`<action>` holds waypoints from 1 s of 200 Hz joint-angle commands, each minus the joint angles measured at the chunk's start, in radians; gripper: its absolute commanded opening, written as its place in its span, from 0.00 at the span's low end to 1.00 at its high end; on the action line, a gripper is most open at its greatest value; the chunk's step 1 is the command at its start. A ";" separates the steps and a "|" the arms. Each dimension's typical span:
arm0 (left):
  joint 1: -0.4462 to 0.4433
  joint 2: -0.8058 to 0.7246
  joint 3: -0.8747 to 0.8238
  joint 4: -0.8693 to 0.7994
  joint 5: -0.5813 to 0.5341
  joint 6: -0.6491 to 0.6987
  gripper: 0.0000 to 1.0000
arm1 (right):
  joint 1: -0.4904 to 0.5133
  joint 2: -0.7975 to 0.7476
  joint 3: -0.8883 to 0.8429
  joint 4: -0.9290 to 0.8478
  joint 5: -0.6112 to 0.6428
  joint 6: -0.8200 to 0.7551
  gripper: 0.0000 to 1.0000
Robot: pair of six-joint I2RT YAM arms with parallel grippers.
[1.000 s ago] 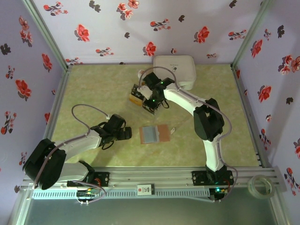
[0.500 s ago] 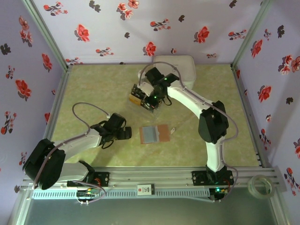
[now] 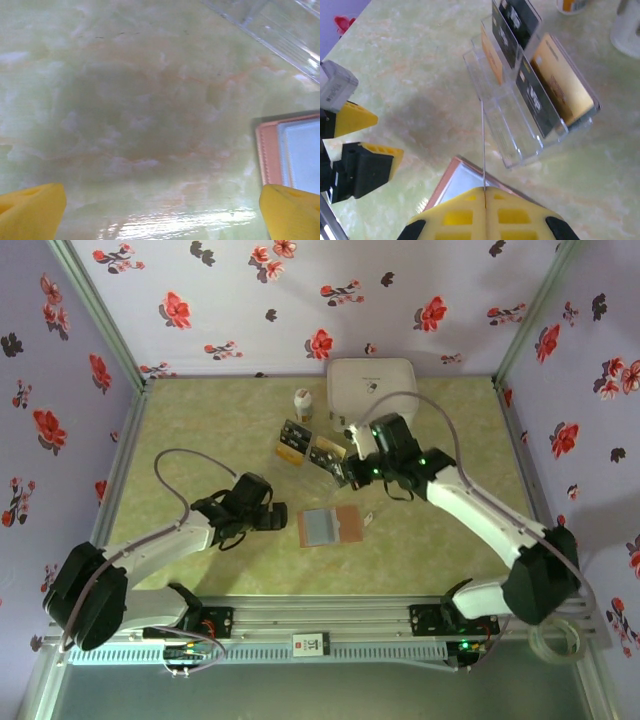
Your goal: Put the credit cards into the card holder
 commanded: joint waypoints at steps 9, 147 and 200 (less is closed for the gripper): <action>-0.068 0.068 0.067 -0.017 -0.031 -0.003 1.00 | -0.011 -0.117 -0.246 0.310 -0.007 0.268 0.00; -0.269 0.342 0.214 -0.027 -0.167 0.034 1.00 | -0.014 -0.180 -0.628 0.663 -0.010 0.555 0.00; -0.268 0.353 0.178 0.017 -0.170 0.048 1.00 | -0.015 -0.161 -0.652 0.723 -0.018 0.570 0.00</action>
